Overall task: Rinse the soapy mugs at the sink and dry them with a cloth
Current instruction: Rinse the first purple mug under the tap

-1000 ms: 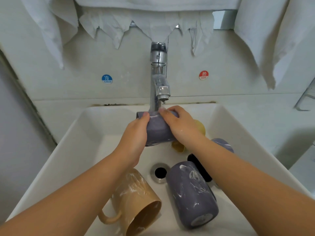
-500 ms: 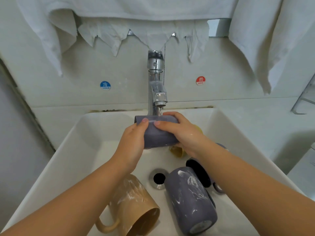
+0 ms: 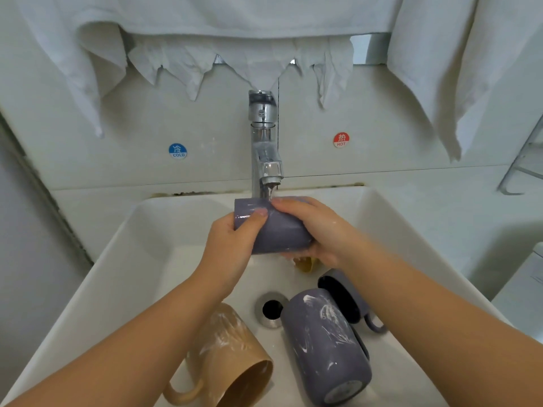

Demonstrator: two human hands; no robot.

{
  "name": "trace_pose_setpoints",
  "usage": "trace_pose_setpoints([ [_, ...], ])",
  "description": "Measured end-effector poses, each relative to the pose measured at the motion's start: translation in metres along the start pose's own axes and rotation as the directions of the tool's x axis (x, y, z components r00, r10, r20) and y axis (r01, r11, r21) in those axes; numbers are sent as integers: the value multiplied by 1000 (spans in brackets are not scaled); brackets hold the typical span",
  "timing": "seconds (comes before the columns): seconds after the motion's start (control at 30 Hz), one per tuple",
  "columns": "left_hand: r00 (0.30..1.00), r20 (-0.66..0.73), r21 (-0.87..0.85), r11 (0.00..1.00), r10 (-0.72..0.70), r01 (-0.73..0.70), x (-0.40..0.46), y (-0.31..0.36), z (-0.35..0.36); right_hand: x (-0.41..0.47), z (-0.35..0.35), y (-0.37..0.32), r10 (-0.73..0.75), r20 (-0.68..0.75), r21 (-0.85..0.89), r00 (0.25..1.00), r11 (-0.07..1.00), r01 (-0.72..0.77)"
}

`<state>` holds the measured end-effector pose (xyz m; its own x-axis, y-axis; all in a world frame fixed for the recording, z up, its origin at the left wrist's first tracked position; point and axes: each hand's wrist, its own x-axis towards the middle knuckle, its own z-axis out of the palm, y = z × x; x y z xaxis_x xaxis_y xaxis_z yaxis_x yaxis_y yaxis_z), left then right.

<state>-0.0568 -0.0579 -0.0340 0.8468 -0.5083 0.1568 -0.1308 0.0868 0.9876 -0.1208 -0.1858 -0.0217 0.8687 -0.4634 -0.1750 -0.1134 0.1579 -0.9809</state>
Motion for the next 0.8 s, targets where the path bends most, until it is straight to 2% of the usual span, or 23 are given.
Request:
trace_pose_setpoints([
  [0.1, 996, -78, -74, 997, -36, 30, 5, 3, 6, 0, 5, -3, -193, -126, -98, 973, 978, 182],
  [0.17, 988, -75, -146, 982, -133, 121, 7, 4, 10, -1, 4, -2, -330, -120, -220, 936, 929, 299],
  [0.23, 974, -100, -181, 967, -201, 181, 10, 4, 12, 0, 5, -1, -383, -97, -269, 919, 899, 346],
  [0.33, 983, -97, -137, 980, -155, 141, 11, 4, 11, 1, 4, -1, -351, -122, -241, 928, 918, 316],
  [0.43, 998, 11, -54, 997, -56, 56, 7, 1, 11, 1, 0, -1, -306, -136, -184, 942, 942, 280],
  [0.5, 998, 24, -79, 995, -62, 64, 7, 0, 11, 1, -1, 1, -318, -127, -190, 939, 937, 292],
  [0.63, 985, -73, -107, 983, -158, 149, 12, 0, 12, 2, 1, 2, -300, -114, -211, 947, 939, 272],
  [0.8, 995, 85, -26, 998, -53, 56, 8, -4, 10, 2, -2, 1, -208, -151, -75, 967, 977, 198],
])
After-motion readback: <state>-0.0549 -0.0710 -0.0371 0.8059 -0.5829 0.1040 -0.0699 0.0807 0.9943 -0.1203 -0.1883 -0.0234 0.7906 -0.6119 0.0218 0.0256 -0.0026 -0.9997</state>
